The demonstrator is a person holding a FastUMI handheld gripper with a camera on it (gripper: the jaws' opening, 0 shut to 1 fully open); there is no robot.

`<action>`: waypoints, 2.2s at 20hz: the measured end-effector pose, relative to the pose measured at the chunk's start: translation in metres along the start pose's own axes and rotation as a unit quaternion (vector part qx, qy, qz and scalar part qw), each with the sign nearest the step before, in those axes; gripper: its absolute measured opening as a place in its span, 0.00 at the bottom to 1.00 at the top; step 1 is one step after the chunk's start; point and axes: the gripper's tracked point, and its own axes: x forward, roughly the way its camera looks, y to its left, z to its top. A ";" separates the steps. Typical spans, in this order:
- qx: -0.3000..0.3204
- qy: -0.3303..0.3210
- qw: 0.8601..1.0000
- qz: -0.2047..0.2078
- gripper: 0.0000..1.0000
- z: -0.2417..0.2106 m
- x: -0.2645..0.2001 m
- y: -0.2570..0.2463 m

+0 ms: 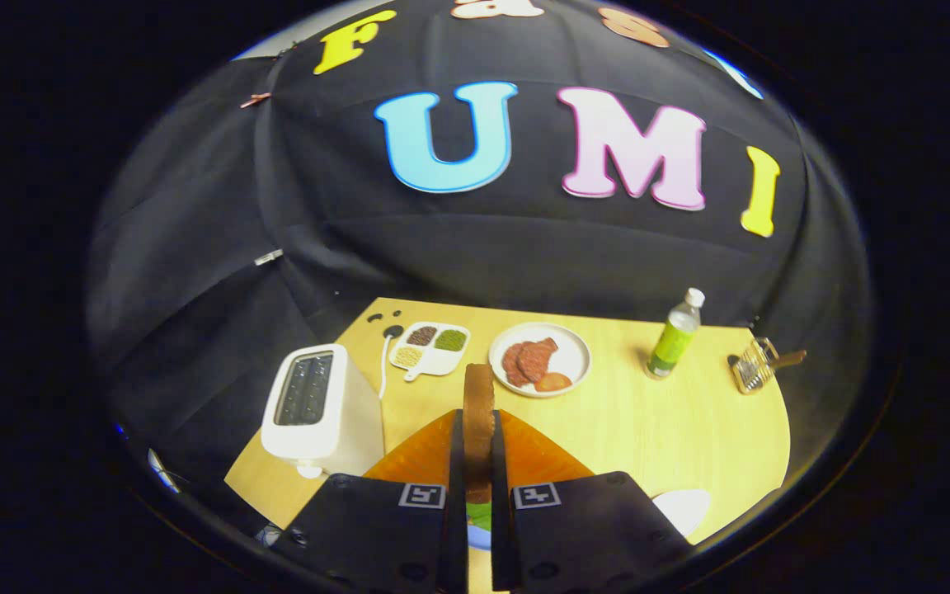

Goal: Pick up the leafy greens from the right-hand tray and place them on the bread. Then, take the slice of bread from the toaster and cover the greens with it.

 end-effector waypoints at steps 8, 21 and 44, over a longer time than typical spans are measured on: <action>0.064 0.033 0.997 -0.013 0.16 -0.077 0.032 -0.003; 0.150 0.063 0.987 -0.018 0.15 -0.137 0.068 -0.042; 0.083 -0.008 0.996 0.026 0.99 -0.087 0.012 -0.122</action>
